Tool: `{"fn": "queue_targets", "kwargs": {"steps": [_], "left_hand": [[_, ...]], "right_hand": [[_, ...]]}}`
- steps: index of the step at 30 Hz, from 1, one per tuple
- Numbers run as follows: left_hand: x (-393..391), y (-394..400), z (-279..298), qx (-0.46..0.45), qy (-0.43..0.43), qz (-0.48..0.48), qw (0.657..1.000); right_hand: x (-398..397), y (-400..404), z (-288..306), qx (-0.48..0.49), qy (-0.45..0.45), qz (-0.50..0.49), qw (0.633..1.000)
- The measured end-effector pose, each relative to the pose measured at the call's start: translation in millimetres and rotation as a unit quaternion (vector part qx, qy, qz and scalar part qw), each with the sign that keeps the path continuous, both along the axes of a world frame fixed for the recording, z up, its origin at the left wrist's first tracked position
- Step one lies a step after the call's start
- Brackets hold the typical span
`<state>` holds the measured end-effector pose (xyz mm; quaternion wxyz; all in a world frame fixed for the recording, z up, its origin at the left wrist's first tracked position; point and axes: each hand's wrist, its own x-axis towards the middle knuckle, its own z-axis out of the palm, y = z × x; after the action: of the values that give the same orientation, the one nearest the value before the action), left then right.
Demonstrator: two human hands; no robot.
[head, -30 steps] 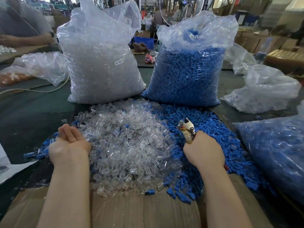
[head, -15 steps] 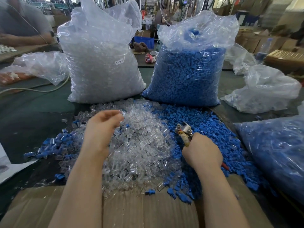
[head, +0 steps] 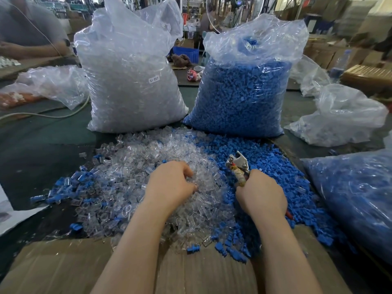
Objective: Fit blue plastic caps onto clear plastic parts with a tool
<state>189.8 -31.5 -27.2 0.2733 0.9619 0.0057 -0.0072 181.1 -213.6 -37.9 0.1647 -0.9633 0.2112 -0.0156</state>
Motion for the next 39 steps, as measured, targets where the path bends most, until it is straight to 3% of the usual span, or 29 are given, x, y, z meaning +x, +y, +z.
{"fn": "queue_targets", "kwargs": {"steps": [8, 17, 26, 31, 33, 36, 39], "left_hand": [[4, 3, -3, -0.061, -0.033, 0.027, 0.997], [3, 1, 2, -0.216, -0.054, 0.036, 0.974], [2, 4, 7, -0.406, -0.068, 0.057, 0.909], [4, 6, 10, -0.528, -0.01, 0.08, 0.846], [3, 4, 11, -0.545, 0.005, 0.07, 0.835], [2, 1, 10, -0.529, 0.009, 0.057, 0.847], [1, -2, 8, -0.466, -0.016, 0.055, 0.883]], "right_hand": [[2, -2, 0, 0.078, -0.087, 0.043, 0.992], [4, -2, 0, 0.199, -0.125, 0.061, 0.97], [5, 0, 0, 0.276, -0.194, 0.06, 0.939], [5, 3, 1, 0.286, -0.224, 0.064, 0.929], [3, 5, 2, 0.285, -0.232, 0.069, 0.928], [2, 7, 1, 0.288, -0.242, 0.076, 0.924], [2, 8, 1, 0.297, -0.251, 0.077, 0.918]]}}
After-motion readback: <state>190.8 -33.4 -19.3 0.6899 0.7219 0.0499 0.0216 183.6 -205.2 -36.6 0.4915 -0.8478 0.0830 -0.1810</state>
